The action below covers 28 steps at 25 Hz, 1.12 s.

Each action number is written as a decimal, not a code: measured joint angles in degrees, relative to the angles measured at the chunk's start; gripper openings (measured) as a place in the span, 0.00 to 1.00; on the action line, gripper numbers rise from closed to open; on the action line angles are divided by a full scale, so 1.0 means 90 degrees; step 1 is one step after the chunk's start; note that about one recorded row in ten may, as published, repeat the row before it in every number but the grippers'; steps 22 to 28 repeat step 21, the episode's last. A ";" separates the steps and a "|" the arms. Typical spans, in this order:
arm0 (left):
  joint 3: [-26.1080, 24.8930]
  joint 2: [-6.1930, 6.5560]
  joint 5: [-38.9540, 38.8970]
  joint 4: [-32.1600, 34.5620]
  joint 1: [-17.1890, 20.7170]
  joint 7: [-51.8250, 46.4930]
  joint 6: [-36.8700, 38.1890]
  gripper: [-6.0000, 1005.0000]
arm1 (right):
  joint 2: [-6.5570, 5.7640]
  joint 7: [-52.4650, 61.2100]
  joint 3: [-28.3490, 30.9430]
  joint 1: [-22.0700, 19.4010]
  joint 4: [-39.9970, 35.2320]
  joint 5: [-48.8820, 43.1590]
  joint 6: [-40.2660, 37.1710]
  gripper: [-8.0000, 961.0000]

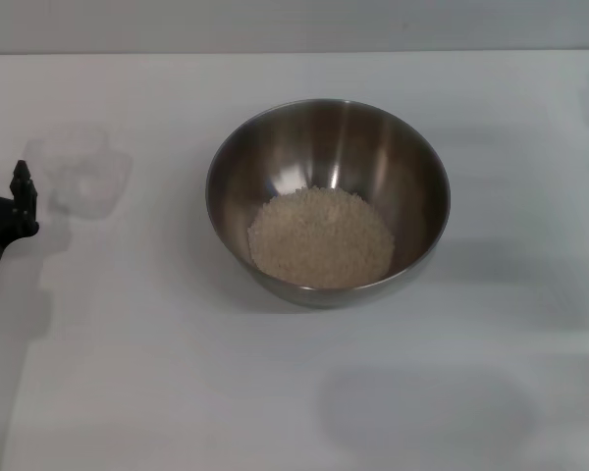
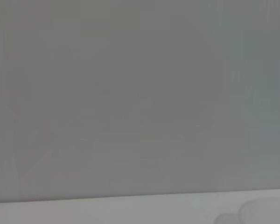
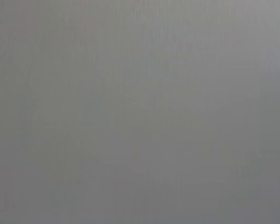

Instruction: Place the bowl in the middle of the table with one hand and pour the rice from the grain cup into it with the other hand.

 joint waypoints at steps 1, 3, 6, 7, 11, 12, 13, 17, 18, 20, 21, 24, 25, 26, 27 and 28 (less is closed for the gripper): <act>0.0006 0.0001 0.0000 -0.0016 0.0074 0.0000 0.0078 0.33 | 0.0003 0.0000 0.0000 0.0000 -0.0001 0.0000 0.0000 0.66; 0.0010 0.0004 0.0000 -0.0093 0.0325 -0.0006 0.0395 0.36 | 0.0007 0.0001 0.0000 -0.0001 -0.0001 0.0000 0.0000 0.66; 0.0012 0.0010 -0.0001 -0.0122 0.0542 -0.0054 0.0857 0.35 | 0.0021 0.0002 0.0000 -0.0023 0.0006 0.0000 -0.0001 0.66; 0.0013 0.0013 0.0000 -0.0066 0.0588 -0.0159 0.1108 0.35 | 0.0033 0.0003 0.0000 -0.0045 0.0036 0.0000 -0.0015 0.66; 0.0013 0.0015 -0.0001 0.0115 0.0523 -0.0486 0.1461 0.35 | 0.0086 0.0005 0.0000 -0.0071 0.0049 0.0000 -0.0145 0.66; -0.0002 0.0014 0.0000 0.0185 0.0468 -0.0623 0.1608 0.35 | 0.0114 0.0008 0.0000 -0.0093 0.0038 0.0000 -0.0220 0.66; -0.0002 0.0014 0.0000 0.0185 0.0468 -0.0623 0.1608 0.35 | 0.0114 0.0008 0.0000 -0.0093 0.0038 0.0000 -0.0220 0.66; -0.0060 0.0010 -0.0028 0.0291 0.0324 -0.0899 0.1847 0.35 | 0.0132 0.0069 -0.0011 -0.0135 0.0066 0.0000 -0.0244 0.66; -0.0069 0.0007 -0.0039 0.0310 0.0288 -0.0926 0.1888 0.35 | 0.0137 0.0069 -0.0020 -0.0135 0.0067 0.0000 -0.0245 0.66; -0.0094 0.0002 -0.0041 0.0321 0.0246 -0.0917 0.1950 0.35 | 0.0141 0.0070 -0.0035 -0.0138 0.0068 0.0000 -0.0257 0.66; -0.0128 -0.0002 -0.0041 0.0322 0.0234 -0.0901 0.1987 0.35 | 0.0146 0.0070 -0.0052 -0.0146 0.0068 0.0000 -0.0276 0.66; -0.0128 -0.0002 -0.0041 0.0322 0.0234 -0.0901 0.1987 0.35 | 0.0146 0.0070 -0.0052 -0.0146 0.0068 0.0000 -0.0276 0.66; -0.0128 -0.0002 -0.0041 0.0322 0.0234 -0.0901 0.1987 0.35 | 0.0146 0.0070 -0.0052 -0.0146 0.0068 0.0000 -0.0276 0.66; -0.0128 -0.0002 -0.0041 0.0322 0.0234 -0.0901 0.1987 0.35 | 0.0146 0.0070 -0.0052 -0.0146 0.0068 0.0000 -0.0276 0.66; -0.0128 -0.0002 -0.0041 0.0322 0.0234 -0.0901 0.1987 0.35 | 0.0146 0.0070 -0.0052 -0.0146 0.0068 0.0000 -0.0276 0.66; -0.0128 -0.0002 -0.0041 0.0322 0.0234 -0.0901 0.1987 0.35 | 0.0146 0.0070 -0.0052 -0.0146 0.0068 0.0000 -0.0276 0.66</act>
